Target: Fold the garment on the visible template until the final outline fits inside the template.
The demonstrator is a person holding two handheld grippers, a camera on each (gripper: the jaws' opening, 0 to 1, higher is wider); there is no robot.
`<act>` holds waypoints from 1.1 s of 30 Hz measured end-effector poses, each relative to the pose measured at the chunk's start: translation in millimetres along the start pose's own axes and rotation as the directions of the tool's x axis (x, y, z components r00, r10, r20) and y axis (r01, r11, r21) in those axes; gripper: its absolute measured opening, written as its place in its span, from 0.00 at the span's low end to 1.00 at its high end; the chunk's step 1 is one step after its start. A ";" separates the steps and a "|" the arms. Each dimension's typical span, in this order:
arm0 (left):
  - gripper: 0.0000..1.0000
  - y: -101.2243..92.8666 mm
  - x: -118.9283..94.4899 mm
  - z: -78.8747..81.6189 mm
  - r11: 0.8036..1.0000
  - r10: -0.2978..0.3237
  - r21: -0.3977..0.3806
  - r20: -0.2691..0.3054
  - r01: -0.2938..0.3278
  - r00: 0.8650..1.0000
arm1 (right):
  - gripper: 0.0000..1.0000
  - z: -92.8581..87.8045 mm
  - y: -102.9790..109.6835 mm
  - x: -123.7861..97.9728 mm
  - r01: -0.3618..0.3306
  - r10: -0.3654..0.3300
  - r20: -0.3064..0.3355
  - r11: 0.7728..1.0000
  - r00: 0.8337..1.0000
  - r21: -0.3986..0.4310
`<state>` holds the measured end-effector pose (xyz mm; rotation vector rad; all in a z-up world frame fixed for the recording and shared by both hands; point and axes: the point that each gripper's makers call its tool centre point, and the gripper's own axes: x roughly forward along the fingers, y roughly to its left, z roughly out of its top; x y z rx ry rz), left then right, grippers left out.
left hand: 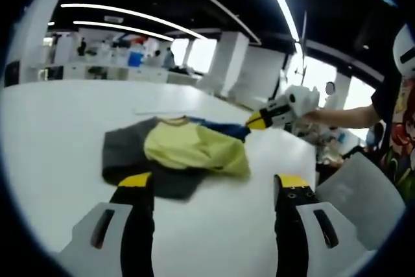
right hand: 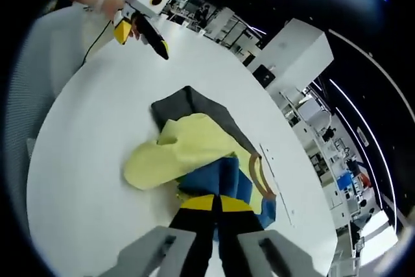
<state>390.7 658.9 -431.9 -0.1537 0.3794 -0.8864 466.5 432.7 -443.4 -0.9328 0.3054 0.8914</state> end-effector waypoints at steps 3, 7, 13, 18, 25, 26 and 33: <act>0.71 -0.5 0.3 -0.4 1.000 -0.002 -0.001 -0.001 0.002 1.000 | 0.00 -5.0 -8.1 -7.5 0.021 -0.021 -0.003 0.999 1.000 0.028; 0.71 -2.2 0.7 -0.3 1.000 -0.006 0.001 -0.001 0.006 1.000 | 0.00 -11.9 -20.5 -22.2 0.059 -0.058 -0.012 0.997 0.998 0.056; 0.71 -3.5 1.8 -1.1 1.000 -0.009 0.003 -0.005 0.009 1.000 | 0.00 -32.8 -42.2 -44.5 0.124 -0.119 -0.040 0.984 0.992 0.126; 0.71 -4.6 3.6 -2.2 1.000 -0.015 0.002 -0.010 0.015 1.000 | 0.00 -55.2 -56.0 -59.9 0.172 -0.161 -0.076 0.966 0.984 0.190; 0.71 -4.4 5.5 -3.5 1.000 -0.020 0.001 -0.017 0.020 1.000 | 0.00 -82.4 -69.6 -80.0 0.230 -0.204 -0.127 0.942 0.971 0.245; 0.71 -4.6 5.9 -3.8 1.000 -0.021 0.002 -0.019 0.021 1.000 | 0.00 -87.1 -71.1 -84.4 0.240 -0.210 -0.140 0.937 0.968 0.252; 0.71 -6.6 9.2 -4.6 1.000 -0.028 0.004 -0.027 0.028 0.999 | 0.00 -122.7 -81.9 -113.5 0.311 -0.257 -0.204 0.900 0.945 0.306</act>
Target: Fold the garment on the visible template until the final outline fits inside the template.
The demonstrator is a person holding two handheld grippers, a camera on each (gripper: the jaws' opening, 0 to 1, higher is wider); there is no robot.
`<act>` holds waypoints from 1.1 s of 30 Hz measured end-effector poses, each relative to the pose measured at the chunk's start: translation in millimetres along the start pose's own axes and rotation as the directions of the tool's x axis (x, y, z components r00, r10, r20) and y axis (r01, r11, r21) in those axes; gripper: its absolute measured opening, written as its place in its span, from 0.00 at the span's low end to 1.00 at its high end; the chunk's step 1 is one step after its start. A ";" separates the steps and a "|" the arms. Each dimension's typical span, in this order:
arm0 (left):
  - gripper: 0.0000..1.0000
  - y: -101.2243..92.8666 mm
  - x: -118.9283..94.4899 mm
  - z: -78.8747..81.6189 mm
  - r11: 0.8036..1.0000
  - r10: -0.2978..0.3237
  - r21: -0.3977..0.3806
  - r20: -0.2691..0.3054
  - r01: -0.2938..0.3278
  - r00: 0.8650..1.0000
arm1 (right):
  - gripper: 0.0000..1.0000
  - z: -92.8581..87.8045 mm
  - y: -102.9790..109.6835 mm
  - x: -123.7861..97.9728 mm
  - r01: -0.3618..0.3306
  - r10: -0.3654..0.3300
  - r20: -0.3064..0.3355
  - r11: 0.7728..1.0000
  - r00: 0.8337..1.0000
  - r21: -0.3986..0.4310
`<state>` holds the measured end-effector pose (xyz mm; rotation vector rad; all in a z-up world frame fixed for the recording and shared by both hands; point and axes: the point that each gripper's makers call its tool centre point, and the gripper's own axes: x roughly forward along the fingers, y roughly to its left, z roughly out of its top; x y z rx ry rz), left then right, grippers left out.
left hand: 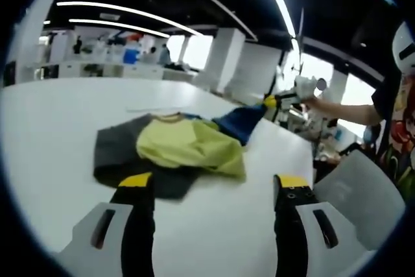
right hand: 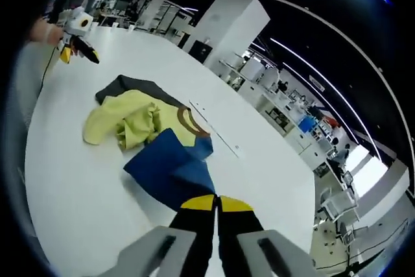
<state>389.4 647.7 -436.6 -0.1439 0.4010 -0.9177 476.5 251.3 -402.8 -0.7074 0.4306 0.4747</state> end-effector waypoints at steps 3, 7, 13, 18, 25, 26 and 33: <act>0.71 -0.7 1.7 0.1 1.000 -0.003 0.001 -0.001 0.003 1.000 | 0.00 -14.4 -9.0 -7.1 0.027 -0.026 -0.029 0.999 0.999 0.026; 0.71 -1.2 2.9 0.3 1.000 -0.008 0.002 -0.003 0.008 1.000 | 0.00 -35.3 -20.3 -14.6 0.054 -0.051 -0.070 0.998 0.996 0.041; 0.71 -1.4 3.7 -1.7 1.000 -0.007 0.001 -0.013 0.007 1.000 | 0.00 -73.3 -38.6 -24.9 0.100 -0.082 -0.136 0.986 0.987 0.135; 0.71 -2.2 4.8 -3.4 1.000 -0.008 0.000 -0.021 0.008 1.000 | 0.00 -93.9 -46.2 -30.8 0.140 -0.104 -0.177 0.969 0.979 0.206; 0.71 -2.8 6.9 -3.2 1.000 -0.008 0.004 -0.031 0.008 0.999 | 0.00 -127.6 -69.1 -43.8 0.222 -0.156 -0.213 0.914 0.965 0.340; 0.70 -2.8 7.0 -3.2 1.000 -0.008 0.004 -0.032 0.008 0.999 | 0.00 -131.1 -72.8 -44.4 0.228 -0.161 -0.215 0.912 0.963 0.342; 0.70 -4.6 10.3 -5.3 1.000 -0.013 0.003 -0.043 0.013 0.999 | 0.00 -152.0 -76.7 -52.8 0.265 -0.180 -0.241 0.884 0.953 0.386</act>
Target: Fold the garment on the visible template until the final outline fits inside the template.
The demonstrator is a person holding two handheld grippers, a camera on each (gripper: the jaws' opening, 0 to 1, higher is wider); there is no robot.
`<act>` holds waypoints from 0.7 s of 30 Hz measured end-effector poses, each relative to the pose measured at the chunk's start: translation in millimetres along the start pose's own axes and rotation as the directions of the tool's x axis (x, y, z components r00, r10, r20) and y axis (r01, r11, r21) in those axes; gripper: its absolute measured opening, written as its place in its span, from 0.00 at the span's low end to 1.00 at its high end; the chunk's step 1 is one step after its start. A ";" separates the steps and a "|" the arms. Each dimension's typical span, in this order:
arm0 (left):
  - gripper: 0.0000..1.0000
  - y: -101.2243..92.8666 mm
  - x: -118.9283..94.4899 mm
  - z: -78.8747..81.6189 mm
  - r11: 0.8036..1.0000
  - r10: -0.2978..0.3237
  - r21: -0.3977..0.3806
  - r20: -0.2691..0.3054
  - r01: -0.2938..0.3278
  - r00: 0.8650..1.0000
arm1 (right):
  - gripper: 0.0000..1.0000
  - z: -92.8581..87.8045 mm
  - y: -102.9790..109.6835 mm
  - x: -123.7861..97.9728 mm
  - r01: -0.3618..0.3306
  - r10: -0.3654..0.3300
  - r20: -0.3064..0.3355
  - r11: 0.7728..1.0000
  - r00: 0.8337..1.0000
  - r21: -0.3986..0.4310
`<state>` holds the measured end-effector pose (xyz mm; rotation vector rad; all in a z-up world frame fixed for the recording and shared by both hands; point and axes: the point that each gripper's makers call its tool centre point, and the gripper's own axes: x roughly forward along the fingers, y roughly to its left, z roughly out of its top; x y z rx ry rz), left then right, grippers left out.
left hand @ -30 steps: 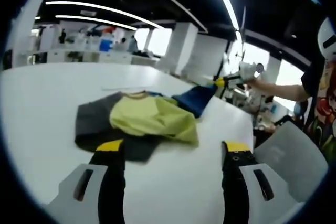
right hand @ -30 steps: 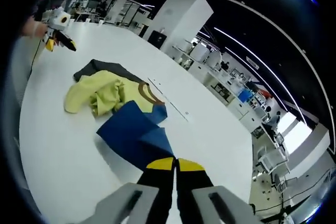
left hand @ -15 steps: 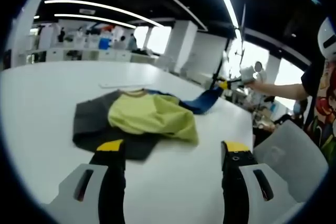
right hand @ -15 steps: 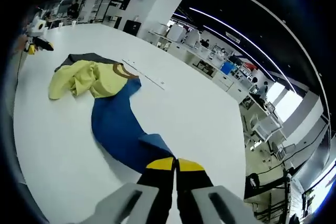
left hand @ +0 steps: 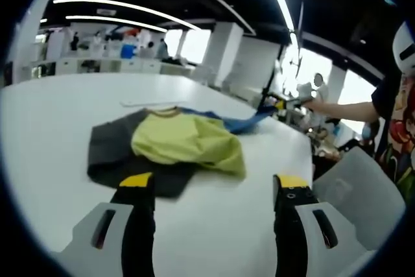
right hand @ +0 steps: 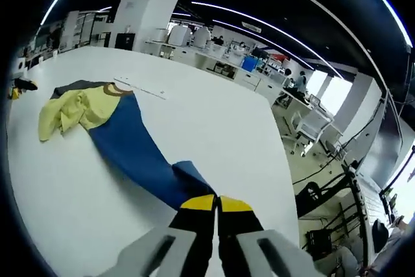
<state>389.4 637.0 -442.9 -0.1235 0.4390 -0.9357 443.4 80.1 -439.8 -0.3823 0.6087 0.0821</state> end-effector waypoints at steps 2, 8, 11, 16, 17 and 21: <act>0.70 -0.8 1.0 0.1 1.000 -0.003 -0.002 -0.001 0.003 1.000 | 0.00 -8.7 -5.0 1.6 0.010 -0.010 -0.011 1.000 1.000 0.008; 0.70 -1.2 2.2 1.3 1.000 -0.005 0.001 -0.002 0.005 1.000 | 0.00 -33.2 -16.0 7.0 0.039 -0.034 -0.044 0.992 0.998 0.121; 0.70 -1.9 1.5 1.6 1.000 -0.004 0.002 -0.003 0.004 1.000 | 0.00 -42.9 -18.5 10.1 0.052 -0.043 -0.051 0.981 0.998 0.189; 0.70 -0.7 -0.9 0.9 1.000 0.005 0.002 -0.007 -0.005 1.000 | 0.00 -58.2 -16.3 15.6 0.062 -0.041 -0.078 0.957 0.996 0.282; 0.70 -0.5 -1.4 0.8 1.000 0.007 0.001 -0.009 -0.007 1.000 | 0.00 -65.5 -20.6 19.0 0.065 -0.042 -0.086 0.953 0.995 0.296; 0.70 -0.2 -2.3 -0.2 1.000 0.012 0.000 -0.012 -0.012 1.000 | 0.00 -74.8 -14.9 22.2 0.068 -0.036 -0.107 0.947 0.994 0.314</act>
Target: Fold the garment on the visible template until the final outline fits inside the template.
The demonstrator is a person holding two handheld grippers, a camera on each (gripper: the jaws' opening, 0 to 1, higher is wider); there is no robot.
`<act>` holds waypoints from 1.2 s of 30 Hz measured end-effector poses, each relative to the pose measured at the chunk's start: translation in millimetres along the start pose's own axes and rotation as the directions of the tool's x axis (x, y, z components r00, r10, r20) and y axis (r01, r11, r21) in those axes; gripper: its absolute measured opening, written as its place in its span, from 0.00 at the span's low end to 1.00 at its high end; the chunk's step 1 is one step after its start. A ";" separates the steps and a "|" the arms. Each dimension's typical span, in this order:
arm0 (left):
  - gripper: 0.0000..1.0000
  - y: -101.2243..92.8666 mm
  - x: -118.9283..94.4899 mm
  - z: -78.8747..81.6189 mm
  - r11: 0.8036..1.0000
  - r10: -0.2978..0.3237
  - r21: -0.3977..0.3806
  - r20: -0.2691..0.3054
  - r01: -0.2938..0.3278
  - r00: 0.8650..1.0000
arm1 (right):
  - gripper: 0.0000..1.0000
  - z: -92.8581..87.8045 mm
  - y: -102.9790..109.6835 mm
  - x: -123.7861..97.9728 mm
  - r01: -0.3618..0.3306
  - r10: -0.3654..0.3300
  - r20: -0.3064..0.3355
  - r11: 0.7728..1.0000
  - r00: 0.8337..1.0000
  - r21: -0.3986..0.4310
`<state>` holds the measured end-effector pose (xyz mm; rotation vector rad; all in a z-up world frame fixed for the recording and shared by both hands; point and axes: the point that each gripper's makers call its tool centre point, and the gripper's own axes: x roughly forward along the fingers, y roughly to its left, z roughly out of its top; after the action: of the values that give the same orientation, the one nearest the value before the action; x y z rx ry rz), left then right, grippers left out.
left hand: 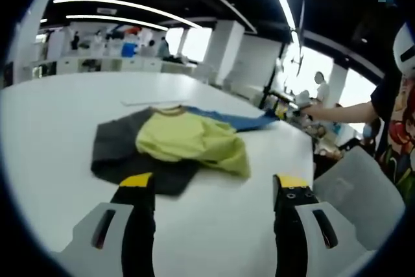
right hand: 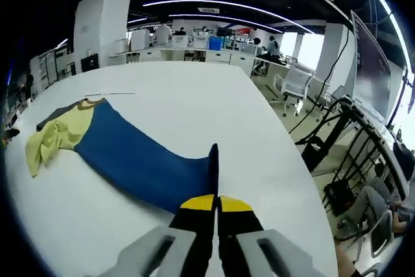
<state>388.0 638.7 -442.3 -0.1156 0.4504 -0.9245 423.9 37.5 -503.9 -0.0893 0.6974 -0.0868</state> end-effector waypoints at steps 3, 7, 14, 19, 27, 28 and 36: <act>0.70 -1.0 -0.1 -1.3 1.000 0.002 0.001 -0.007 -0.002 1.000 | 0.00 -9.9 -0.9 6.9 0.000 0.001 -0.026 1.000 1.000 0.018; 0.70 -1.3 0.3 -1.6 1.000 0.004 0.000 -0.011 -0.004 1.000 | 0.00 -19.5 1.5 12.0 0.006 -0.004 -0.056 0.999 0.998 0.044; 0.70 -1.8 1.7 -0.8 1.000 0.006 0.002 -0.014 -0.006 1.000 | 0.00 -27.2 0.6 15.5 0.011 -0.006 -0.094 0.998 0.996 0.061; 0.70 -1.2 1.5 -1.9 1.000 0.007 -0.001 -0.016 -0.007 1.000 | 0.00 -30.0 3.1 16.4 0.008 -0.002 -0.111 0.998 0.994 0.058; 0.70 -1.6 1.2 -2.7 1.000 0.003 -0.004 -0.016 -0.003 1.000 | 0.00 -33.3 2.5 19.3 0.016 -0.016 -0.138 1.000 0.990 0.000; 0.70 -1.6 1.0 -2.7 1.000 0.001 -0.005 -0.014 -0.001 1.000 | 0.00 -34.2 -2.9 20.6 0.019 -0.026 -0.151 0.999 0.988 -0.047; 0.70 -1.3 0.1 -3.6 1.000 -0.002 -0.007 -0.011 0.002 1.000 | 0.00 -28.3 -18.5 17.3 0.036 -0.048 -0.139 0.995 0.989 -0.091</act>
<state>385.6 638.2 -445.1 -0.1179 0.4641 -0.9263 418.0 15.7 -534.5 -0.1836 0.8408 -0.1034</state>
